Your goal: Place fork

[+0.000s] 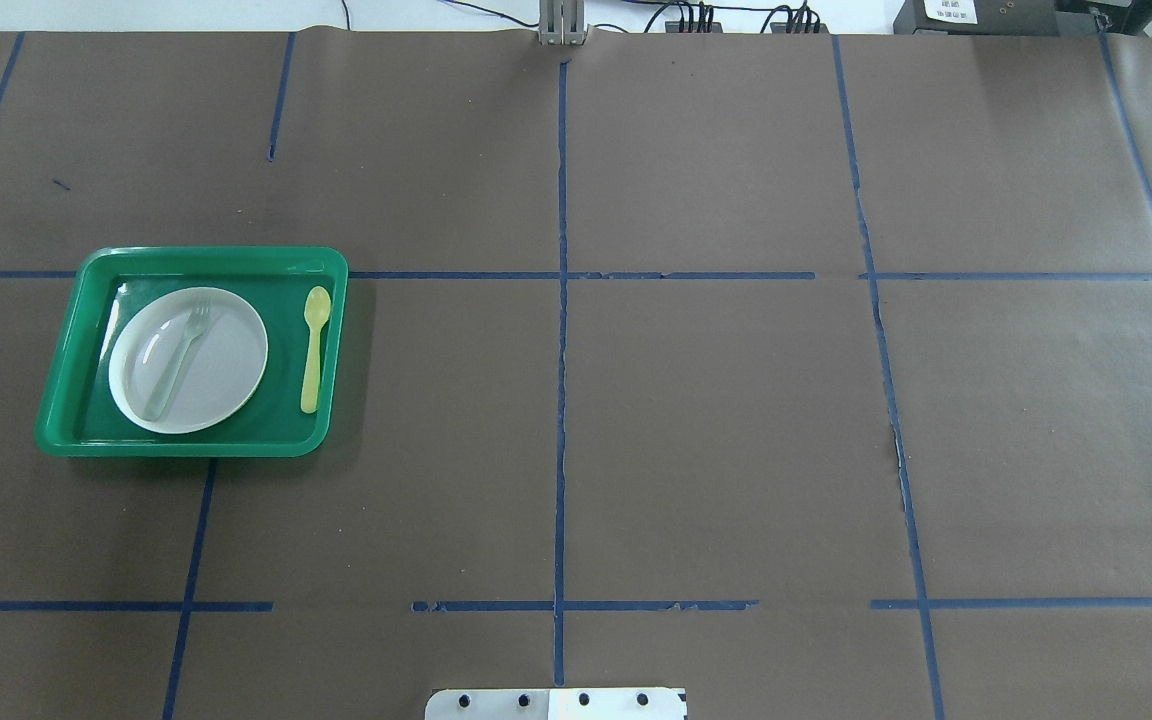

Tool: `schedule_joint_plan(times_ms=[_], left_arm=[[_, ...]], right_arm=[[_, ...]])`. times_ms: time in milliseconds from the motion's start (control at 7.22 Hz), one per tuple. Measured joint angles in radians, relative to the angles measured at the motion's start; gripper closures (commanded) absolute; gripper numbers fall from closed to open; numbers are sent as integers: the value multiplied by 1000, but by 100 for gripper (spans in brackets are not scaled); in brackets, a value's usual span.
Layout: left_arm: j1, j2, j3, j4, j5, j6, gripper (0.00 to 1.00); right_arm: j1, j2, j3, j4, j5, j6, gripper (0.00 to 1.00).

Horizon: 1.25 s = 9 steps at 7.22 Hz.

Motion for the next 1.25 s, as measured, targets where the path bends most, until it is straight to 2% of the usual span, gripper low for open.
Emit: schedule_joint_plan(times_ms=[415, 831, 1246], left_arm=[[2, 2, 1, -3, -1, 0, 0], [18, -4, 6, -73, -4, 1, 0], [148, -30, -32, -187, 5, -60, 0]], right_arm=[[0, 0, 0, 0, 0, 0, 0], [0, 0, 0, 0, 0, 0, 0], [0, 0, 0, 0, 0, 0, 0]])
